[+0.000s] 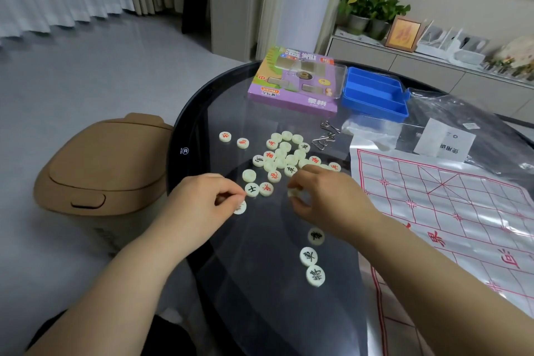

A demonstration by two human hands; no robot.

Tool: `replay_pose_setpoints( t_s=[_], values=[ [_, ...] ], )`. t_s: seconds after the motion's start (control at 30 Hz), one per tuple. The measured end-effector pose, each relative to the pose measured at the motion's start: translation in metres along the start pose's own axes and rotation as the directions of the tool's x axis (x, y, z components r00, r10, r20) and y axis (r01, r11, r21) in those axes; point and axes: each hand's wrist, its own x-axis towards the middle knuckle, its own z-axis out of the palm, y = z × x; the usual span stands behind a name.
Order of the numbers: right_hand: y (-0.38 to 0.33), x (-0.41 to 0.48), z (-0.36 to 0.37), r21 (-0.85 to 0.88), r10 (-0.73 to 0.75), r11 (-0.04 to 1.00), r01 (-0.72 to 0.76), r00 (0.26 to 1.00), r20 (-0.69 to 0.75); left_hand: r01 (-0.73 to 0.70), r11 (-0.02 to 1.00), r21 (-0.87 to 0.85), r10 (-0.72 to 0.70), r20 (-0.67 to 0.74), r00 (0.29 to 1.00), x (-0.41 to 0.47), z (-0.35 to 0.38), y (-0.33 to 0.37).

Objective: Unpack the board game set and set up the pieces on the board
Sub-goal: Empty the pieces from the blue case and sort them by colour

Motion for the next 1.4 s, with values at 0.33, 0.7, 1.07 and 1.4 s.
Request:
replay_pose_setpoints(
  t_s=[0.33, 0.7, 1.07, 1.4],
  values=[
    [0.012, -0.001, 0.0, 0.553, 0.243, 0.788, -0.272, 0.962, 0.128, 0.007, 0.997, -0.071, -0.008, -0.014, 1.0, 0.001, 0.002, 0.001],
    [0.012, -0.011, 0.007, 0.555, 0.239, 0.803, -0.216, 0.971, 0.031, -0.08, 0.996, -0.036, 0.083, 0.085, 0.993, -0.005, 0.004, 0.0],
    [0.009, -0.022, 0.005, 0.355, -0.107, 0.932, 0.077, 0.992, 0.063, -0.212, 0.967, -0.14, 0.243, 0.261, 0.934, -0.022, 0.02, 0.028],
    [0.01, -0.034, -0.002, 0.486, -0.061, 0.874, 0.012, 0.994, 0.085, -0.109, 0.978, 0.18, 0.133, -0.128, 0.983, 0.016, 0.018, 0.006]
  ],
)
